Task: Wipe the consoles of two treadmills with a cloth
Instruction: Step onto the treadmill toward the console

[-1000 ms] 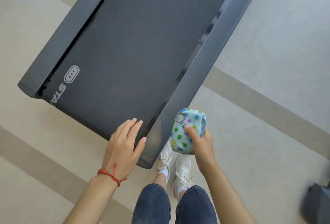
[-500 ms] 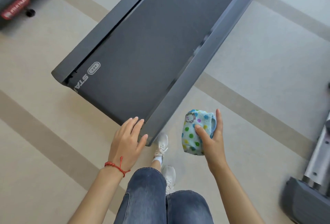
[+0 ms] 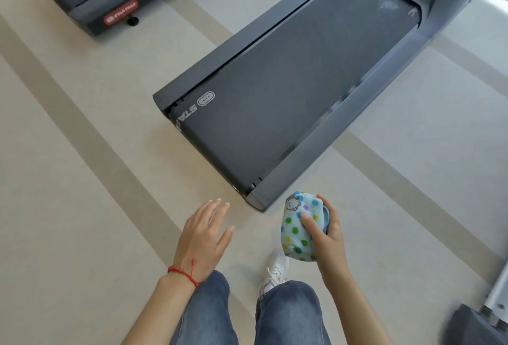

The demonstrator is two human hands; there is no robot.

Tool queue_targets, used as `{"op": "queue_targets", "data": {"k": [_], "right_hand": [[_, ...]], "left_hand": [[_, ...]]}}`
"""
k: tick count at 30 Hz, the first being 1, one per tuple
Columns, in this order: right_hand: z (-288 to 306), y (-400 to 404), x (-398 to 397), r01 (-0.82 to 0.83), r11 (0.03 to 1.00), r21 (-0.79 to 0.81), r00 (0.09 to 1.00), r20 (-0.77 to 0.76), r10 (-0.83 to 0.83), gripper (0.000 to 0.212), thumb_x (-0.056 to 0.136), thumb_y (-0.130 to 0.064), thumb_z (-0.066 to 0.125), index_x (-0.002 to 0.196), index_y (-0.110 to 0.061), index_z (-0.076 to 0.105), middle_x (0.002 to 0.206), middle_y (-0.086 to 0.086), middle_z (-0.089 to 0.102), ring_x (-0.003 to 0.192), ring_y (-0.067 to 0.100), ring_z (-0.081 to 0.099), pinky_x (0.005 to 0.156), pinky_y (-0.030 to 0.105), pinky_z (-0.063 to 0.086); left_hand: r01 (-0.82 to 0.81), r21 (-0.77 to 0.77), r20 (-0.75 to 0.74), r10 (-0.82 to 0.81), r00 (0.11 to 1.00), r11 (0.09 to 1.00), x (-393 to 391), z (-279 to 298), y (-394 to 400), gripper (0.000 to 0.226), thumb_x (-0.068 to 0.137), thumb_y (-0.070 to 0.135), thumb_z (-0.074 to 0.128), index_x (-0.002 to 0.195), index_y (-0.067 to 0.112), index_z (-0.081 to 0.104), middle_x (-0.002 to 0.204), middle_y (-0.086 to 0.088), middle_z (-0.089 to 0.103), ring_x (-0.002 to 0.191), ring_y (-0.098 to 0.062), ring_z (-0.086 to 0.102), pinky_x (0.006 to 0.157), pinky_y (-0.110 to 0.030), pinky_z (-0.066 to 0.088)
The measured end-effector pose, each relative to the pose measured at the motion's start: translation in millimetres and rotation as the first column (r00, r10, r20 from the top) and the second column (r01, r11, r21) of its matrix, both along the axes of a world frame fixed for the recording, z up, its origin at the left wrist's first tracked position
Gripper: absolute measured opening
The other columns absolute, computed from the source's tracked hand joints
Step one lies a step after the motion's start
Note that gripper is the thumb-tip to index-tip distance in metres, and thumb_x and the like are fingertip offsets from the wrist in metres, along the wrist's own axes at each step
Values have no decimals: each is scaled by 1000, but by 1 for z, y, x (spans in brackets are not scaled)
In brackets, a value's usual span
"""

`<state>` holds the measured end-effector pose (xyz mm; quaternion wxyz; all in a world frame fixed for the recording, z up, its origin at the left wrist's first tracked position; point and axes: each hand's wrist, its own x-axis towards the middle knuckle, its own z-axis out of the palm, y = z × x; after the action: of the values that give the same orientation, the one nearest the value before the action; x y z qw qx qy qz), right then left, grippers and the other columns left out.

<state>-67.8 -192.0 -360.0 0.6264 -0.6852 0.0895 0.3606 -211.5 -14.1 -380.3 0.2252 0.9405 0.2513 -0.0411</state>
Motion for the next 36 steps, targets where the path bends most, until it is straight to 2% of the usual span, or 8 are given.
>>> {"op": "queue_targets", "data": {"k": [6, 14, 18, 21, 24, 28, 33, 36], "right_hand": [[14, 79, -69, -90, 995, 50, 995, 55, 88, 58, 73, -18, 75, 121, -32, 46, 108, -4, 60, 86, 12, 68, 61, 30, 56], [15, 183, -170, -62, 998, 33, 995, 79, 59, 53, 81, -12, 69, 124, -30, 44, 110, -2, 59, 92, 16, 65, 66, 31, 58], [19, 210, -187, -41, 998, 41, 997, 71, 38, 48, 82, -9, 66, 122, -26, 44, 106, -3, 59, 86, 10, 66, 62, 27, 57], [20, 224, -182, -61, 998, 28, 994, 96, 58, 48, 83, -7, 65, 122, -24, 44, 108, -1, 58, 86, 9, 65, 58, 22, 55], [21, 239, -164, -65, 998, 6, 989, 135, 63, 47, 83, -12, 67, 120, -30, 44, 111, 0, 56, 94, 17, 63, 61, 25, 56], [25, 262, -128, -22, 1000, 14, 983, 184, 19, 47, 83, -13, 66, 120, -30, 44, 109, -3, 55, 94, 15, 62, 61, 25, 57], [34, 291, -74, 63, 997, 38, 975, 212, -69, 46, 83, -11, 67, 119, -29, 46, 109, -4, 56, 95, 14, 61, 64, 26, 57], [42, 304, -45, 106, 993, 53, 968, 223, -115, 46, 83, -11, 67, 119, -28, 46, 110, -3, 56, 96, 14, 62, 66, 27, 58]], "left_hand": [[-30, 13, 2, 30, 1000, 999, -79, 12, 66, 67, 100, 47, 12, 116, 4, 61, 116, -14, 63, 107, -31, 60, 83, -40, 51], [19, 74, 5, -19, 1000, 997, -168, 27, 169, 67, 100, 45, 11, 115, 3, 61, 115, -15, 63, 107, -32, 60, 84, -42, 50], [26, 88, -5, -26, 1000, 996, -183, 30, 199, 66, 101, 44, 11, 115, 4, 61, 116, -16, 62, 107, -32, 60, 85, -41, 50], [40, 97, -15, -39, 999, 995, -179, 31, 218, 64, 101, 43, 11, 116, 4, 60, 117, -16, 62, 109, -32, 58, 86, -40, 50], [67, 117, -6, -67, 998, 991, -161, 31, 237, 67, 101, 43, 11, 115, 3, 62, 115, -17, 62, 107, -33, 60, 86, -41, 50], [129, 168, 11, -133, 991, 977, -117, 34, 267, 67, 101, 43, 10, 114, 4, 63, 114, -16, 63, 105, -31, 61, 85, -41, 51], [175, 202, 61, -190, 980, 964, -45, 46, 307, 48, 92, 34, 35, 116, 3, 62, 117, -17, 61, 109, -32, 59, 86, -42, 52], [206, 246, 92, -234, 968, 947, -4, 58, 326, 48, 92, 34, 35, 117, 2, 61, 118, -18, 61, 110, -32, 57, 86, -42, 50]]}}
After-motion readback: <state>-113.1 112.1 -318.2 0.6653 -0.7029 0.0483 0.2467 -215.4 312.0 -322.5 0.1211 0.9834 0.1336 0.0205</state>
